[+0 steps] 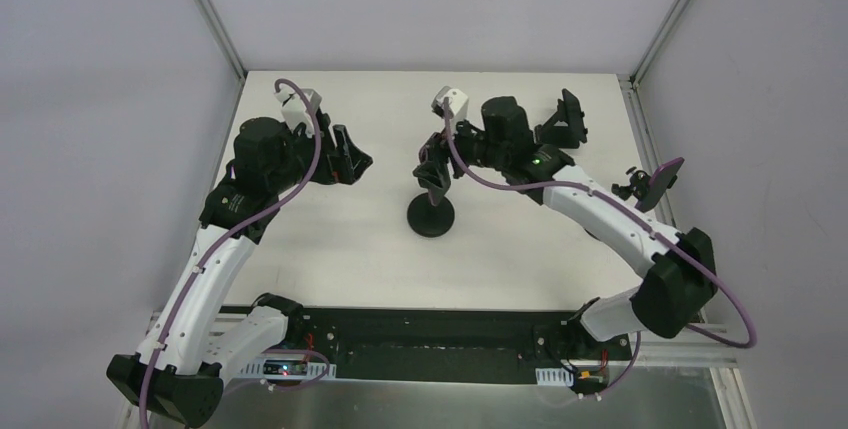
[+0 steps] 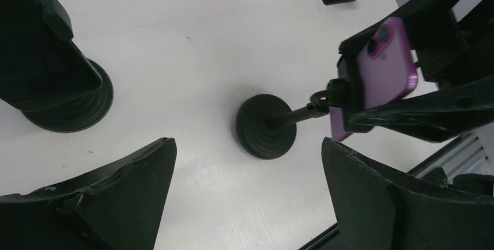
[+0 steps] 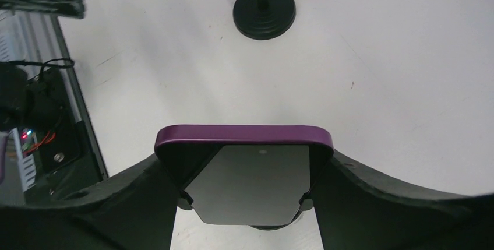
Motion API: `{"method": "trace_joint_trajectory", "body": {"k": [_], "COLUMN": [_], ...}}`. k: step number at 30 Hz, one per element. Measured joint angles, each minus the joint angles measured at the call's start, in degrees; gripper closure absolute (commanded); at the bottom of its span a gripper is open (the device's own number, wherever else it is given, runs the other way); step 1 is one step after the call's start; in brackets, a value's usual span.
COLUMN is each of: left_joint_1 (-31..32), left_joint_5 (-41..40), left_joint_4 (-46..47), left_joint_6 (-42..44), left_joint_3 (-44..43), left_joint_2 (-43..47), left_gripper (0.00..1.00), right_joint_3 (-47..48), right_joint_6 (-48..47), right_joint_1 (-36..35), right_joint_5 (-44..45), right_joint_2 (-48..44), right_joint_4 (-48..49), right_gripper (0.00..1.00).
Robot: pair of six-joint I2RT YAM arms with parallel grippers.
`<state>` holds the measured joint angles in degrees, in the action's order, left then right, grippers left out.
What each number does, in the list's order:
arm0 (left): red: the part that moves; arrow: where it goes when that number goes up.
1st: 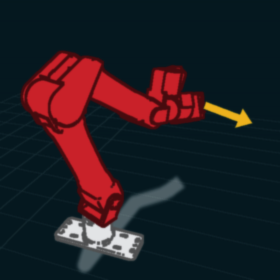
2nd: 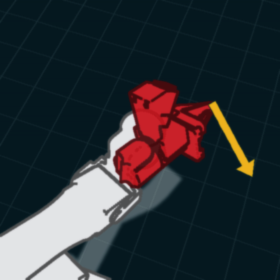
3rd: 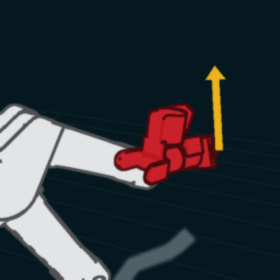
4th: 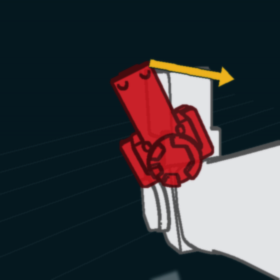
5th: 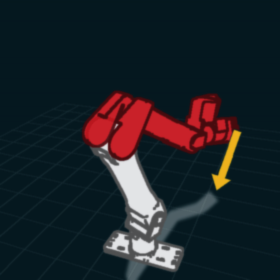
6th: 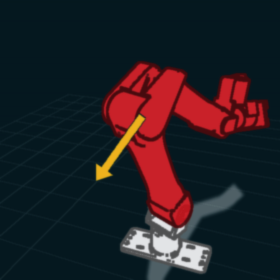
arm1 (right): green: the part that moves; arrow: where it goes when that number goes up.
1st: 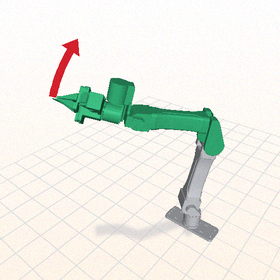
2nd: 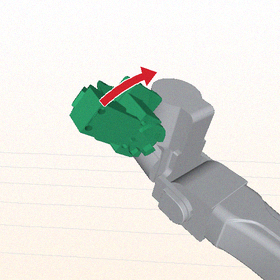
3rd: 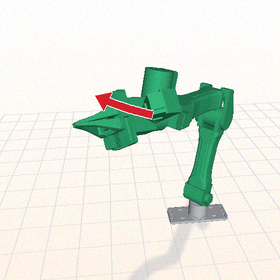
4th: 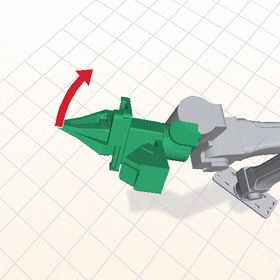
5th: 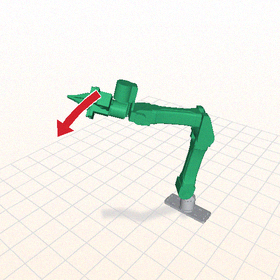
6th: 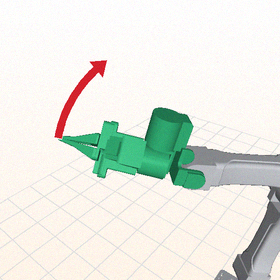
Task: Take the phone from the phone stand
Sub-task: Pick up the phone stand with the phone at the center of the board.
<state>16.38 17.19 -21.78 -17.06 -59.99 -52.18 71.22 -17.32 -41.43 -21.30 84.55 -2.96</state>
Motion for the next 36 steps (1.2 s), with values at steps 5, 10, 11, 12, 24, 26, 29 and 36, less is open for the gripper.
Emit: {"method": "trace_joint_trajectory", "body": {"k": [5, 10, 11, 12, 24, 26, 29, 36], "left_joint_1": [0.0, 0.0, 0.0, 0.0, 3.3, 5.4, 8.3, 15.7], "left_joint_5": [3.9, 8.5, 9.1, 10.0, 17.8, 17.8, 17.8, 18.1], "left_joint_4": [0.0, 0.0, 0.0, 0.0, 1.0, 1.0, 1.7, 3.6], "left_joint_6": [0.7, 2.4, 2.7, 3.0, 6.3, 7.0, 7.7, 9.2], "left_joint_3": [0.0, 0.0, 0.0, 0.0, 4.4, 4.7, 4.7, 5.6], "left_joint_2": [0.0, 0.3, 0.5, 0.6, 3.7, 4.6, 5.2, 5.1], "left_gripper": [0.02, 0.03, 0.04, 0.05, 0.1, 0.11, 0.11, 0.12], "right_joint_3": [-0.8, -1.4, -1.5, -1.5, -2.5, -3.2, -3.8, -4.9], "right_joint_6": [-4.1, -9.9, -11.5, -13.0, -24.7, -25.1, -25.1, -24.7], "right_joint_1": [4.6, 7.1, 7.3, 7.4, 9.1, 9.2, 9.3, 9.4], "right_joint_5": [-12.7, -24.0, -26.0, -28.0, -44.2, -46.1, -48.2, -50.9], "right_joint_2": [-8.6, -17.7, -19.3, -20.6, -31.1, -33.0, -35.2, -38.7], "right_joint_4": [-7.6, -14.9, -16.6, -18.4, -38.1, -39.0, -40.0, -40.8], "right_gripper": [1.0, 1.0, 1.0, 1.0, 1.0, 1.0, 1.0, 1.0]}}
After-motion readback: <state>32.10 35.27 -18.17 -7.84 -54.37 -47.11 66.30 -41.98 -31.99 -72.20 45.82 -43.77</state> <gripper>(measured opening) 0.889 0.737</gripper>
